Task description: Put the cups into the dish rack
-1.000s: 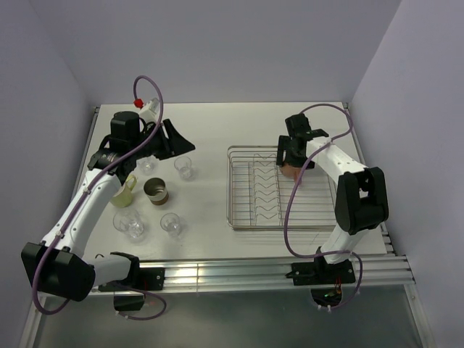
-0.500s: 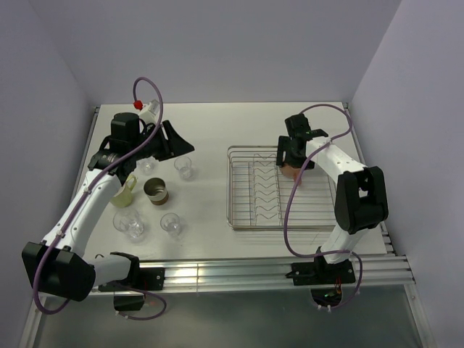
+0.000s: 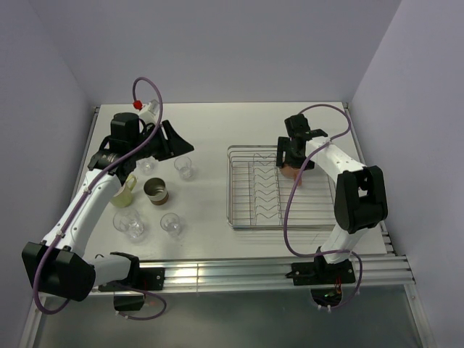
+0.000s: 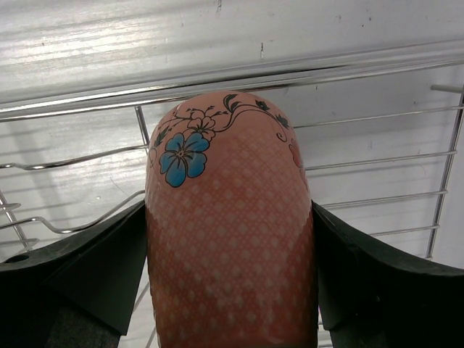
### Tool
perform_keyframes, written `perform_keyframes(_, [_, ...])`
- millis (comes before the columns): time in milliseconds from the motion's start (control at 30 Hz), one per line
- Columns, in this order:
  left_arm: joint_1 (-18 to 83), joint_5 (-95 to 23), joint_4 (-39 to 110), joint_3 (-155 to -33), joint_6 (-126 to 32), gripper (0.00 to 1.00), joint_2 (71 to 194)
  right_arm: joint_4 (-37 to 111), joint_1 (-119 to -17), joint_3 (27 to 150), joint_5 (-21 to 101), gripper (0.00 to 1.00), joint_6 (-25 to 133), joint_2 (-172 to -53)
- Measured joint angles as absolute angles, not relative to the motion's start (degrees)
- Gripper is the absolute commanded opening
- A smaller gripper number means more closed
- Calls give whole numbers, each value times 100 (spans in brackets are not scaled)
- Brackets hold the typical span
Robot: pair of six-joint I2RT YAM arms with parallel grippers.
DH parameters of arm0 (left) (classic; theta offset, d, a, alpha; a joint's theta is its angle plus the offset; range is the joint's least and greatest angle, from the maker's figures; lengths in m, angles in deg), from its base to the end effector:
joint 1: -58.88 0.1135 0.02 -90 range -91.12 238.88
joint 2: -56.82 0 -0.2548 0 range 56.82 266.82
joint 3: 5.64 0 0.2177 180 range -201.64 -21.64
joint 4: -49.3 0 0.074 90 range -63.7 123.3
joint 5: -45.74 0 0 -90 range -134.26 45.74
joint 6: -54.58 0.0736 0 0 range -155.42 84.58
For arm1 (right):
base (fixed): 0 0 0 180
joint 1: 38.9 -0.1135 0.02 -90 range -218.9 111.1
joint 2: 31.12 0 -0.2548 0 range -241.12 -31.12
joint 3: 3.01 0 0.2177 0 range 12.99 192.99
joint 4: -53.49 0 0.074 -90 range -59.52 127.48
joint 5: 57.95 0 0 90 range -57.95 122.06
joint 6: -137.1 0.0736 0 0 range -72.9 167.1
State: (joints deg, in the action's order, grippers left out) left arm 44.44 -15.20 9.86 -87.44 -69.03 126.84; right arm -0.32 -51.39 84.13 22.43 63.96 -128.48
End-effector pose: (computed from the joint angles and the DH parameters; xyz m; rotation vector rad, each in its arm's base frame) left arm 0.2512 -0.1016 0.3332 -0.0253 2.1506 -1.0263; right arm 0.3259 0.0596 0.1958 0.1531 2.6573 -0.0612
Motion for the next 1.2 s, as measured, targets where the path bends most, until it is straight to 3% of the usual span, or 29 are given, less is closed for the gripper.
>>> perform_keyframes(400, [4446,-1522,986,-8744,-6903,53,12717,-119,-5204,8413,2304,1,6249,-12888])
perform_keyframes(533, [4446,-1522,986,-8742,-6900,53,12719,-119,-5220,8413,2284,25,6245,-12890])
perform_keyframes(733, [4446,-1522,993,-8669,-6903,55,12730,-121,-5226,8413,2267,48,6252,-12890])
perform_keyframes(900, [4446,-1522,993,-8654,-6903,56,12793,-121,-5226,8413,2265,60,6267,-12890])
perform_keyframes(1200, [4446,-1522,995,-8652,-6900,57,12796,-126,-5237,8415,2240,69,6287,-12890])
